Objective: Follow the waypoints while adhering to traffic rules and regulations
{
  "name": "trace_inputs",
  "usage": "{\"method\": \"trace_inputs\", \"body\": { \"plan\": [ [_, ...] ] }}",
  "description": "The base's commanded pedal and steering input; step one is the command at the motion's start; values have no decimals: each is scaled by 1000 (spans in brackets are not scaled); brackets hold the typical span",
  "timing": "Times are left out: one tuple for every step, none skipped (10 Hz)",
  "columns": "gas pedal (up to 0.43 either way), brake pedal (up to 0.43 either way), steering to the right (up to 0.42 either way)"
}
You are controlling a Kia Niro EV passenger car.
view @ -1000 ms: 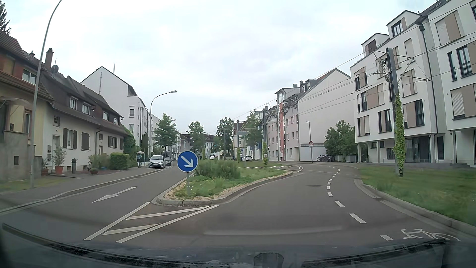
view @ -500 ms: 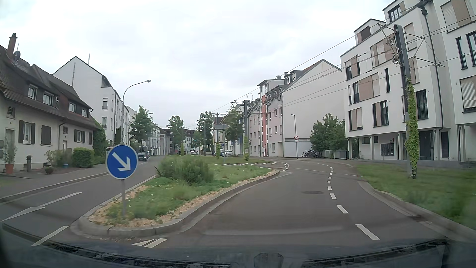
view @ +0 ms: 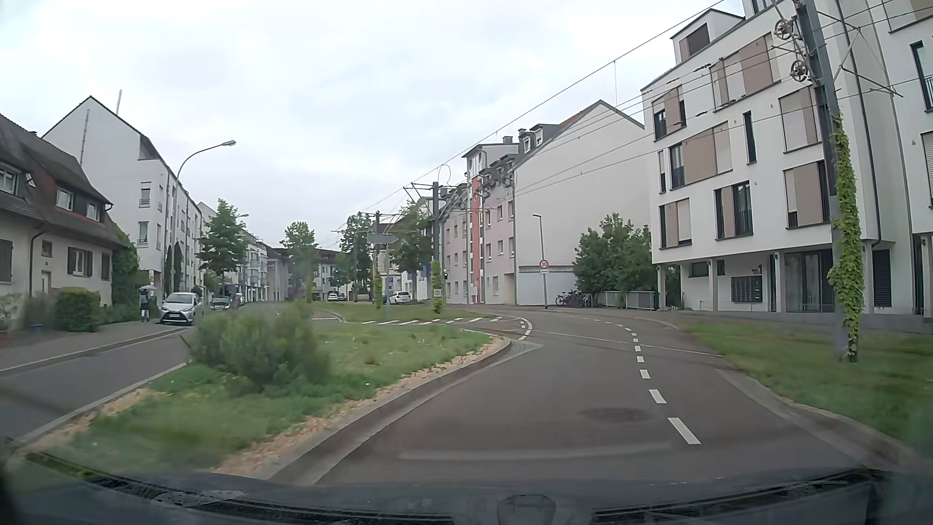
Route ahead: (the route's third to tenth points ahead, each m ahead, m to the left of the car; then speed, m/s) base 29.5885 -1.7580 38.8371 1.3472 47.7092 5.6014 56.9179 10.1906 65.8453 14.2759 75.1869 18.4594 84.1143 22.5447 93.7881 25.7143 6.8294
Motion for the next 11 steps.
{"method": "trace_inputs", "body": {
  "plan": [
    [79, 0, 102],
    [79, 0, 102],
    [79, 0, 102],
    [79, 0, 102],
    [79, 0, 100],
    [79, 0, 97],
    [79, 0, 88],
    [79, 0, 77],
    [79, 0, 70],
    [79, 0, 63],
    [79, 0, 58]
  ]
}}
